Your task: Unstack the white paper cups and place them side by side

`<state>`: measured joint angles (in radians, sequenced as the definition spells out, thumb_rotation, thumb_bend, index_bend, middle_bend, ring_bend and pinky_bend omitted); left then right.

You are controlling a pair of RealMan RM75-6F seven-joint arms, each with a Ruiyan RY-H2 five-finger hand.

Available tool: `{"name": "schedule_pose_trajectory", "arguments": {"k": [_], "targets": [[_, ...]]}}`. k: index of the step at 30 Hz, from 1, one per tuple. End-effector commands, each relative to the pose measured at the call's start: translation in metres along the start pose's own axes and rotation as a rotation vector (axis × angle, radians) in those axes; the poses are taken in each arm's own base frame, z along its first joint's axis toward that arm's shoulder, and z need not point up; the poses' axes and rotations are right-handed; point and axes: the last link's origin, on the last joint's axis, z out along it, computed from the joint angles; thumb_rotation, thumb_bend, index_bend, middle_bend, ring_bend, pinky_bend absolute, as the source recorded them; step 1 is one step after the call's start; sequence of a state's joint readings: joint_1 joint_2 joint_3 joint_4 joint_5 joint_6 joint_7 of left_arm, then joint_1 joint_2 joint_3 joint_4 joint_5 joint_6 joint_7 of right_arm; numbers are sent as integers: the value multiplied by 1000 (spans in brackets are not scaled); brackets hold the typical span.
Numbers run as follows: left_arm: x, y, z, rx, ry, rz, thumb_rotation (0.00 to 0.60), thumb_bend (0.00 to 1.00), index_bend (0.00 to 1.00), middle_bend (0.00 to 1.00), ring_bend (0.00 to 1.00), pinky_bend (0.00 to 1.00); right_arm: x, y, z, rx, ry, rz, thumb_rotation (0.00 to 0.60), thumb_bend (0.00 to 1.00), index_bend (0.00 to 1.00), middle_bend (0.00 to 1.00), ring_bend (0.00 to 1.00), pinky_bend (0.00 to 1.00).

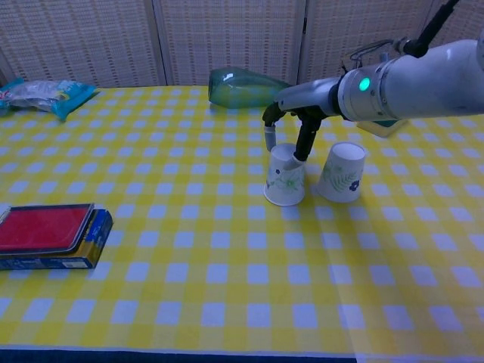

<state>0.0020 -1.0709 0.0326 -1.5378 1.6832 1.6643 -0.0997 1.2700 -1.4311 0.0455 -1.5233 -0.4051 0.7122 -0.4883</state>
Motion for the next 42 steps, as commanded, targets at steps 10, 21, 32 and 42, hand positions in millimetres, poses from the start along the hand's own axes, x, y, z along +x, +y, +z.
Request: {"name": "schedule_pose_trajectory", "arguments": {"k": [10, 21, 32, 42], "targets": [[-4, 6, -1, -18, -6, 16, 600, 381, 0, 0, 49, 203, 34, 16, -45, 19, 67, 57, 600, 162, 0, 0, 0, 0], [-11, 9, 5, -16, -37, 32, 600, 381, 0, 0, 49, 203, -20, 101, -206, 13, 387, 93, 600, 158, 0, 0, 0, 0], [-15, 20, 1, -52, -55, 40, 600, 382, 0, 0, 49, 203, -115, 171, -301, -187, 557, 63, 600, 158, 0, 0, 0, 0], [-16, 23, -2, -70, -57, 33, 600, 382, 0, 0, 49, 203, -134, 179, -317, -251, 559, 95, 600, 157, 0, 0, 0, 0]]}}
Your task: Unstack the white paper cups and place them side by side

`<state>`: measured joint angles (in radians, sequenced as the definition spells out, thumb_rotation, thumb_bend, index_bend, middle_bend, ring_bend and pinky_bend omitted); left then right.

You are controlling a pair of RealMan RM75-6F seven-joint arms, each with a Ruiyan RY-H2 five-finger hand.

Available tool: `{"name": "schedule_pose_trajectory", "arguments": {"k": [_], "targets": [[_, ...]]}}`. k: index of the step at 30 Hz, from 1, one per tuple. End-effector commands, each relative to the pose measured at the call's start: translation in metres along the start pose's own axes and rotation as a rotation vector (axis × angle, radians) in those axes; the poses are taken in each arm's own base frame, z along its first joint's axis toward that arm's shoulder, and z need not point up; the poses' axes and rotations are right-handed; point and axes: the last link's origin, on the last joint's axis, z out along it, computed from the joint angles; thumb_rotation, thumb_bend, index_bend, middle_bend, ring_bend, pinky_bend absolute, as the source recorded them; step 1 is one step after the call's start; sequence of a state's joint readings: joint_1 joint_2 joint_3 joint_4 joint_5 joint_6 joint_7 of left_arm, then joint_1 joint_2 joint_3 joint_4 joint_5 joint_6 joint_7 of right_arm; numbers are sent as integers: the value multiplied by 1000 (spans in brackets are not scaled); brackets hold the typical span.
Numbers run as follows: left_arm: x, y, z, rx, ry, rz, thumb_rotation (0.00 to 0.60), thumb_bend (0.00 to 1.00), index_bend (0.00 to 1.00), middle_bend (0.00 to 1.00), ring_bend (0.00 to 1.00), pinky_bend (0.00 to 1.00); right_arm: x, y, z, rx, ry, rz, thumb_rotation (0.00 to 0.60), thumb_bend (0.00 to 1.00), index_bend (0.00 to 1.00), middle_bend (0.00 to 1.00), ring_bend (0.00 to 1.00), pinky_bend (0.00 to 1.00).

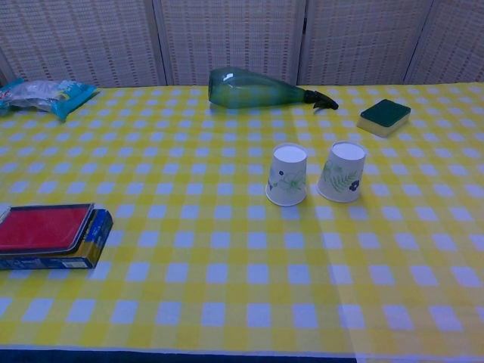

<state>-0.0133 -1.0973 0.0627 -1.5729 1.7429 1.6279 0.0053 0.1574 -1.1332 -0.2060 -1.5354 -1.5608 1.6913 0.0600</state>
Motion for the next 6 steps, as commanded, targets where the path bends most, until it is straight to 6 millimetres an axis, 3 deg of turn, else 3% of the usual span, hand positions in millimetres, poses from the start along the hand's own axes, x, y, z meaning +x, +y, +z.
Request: {"name": "schedule_pose_trajectory", "arguments": {"k": [1, 6], "targets": [[-1, 1, -1, -3, -4, -2, 600, 382, 0, 0, 49, 203, 2, -1, -2, -14, 16, -1, 600, 157, 0, 0, 0, 0], [-5, 1, 3, -8, -15, 7, 600, 382, 0, 0, 49, 203, -1, -1, 1, -18, -1, -11, 600, 157, 0, 0, 0, 0]]}}
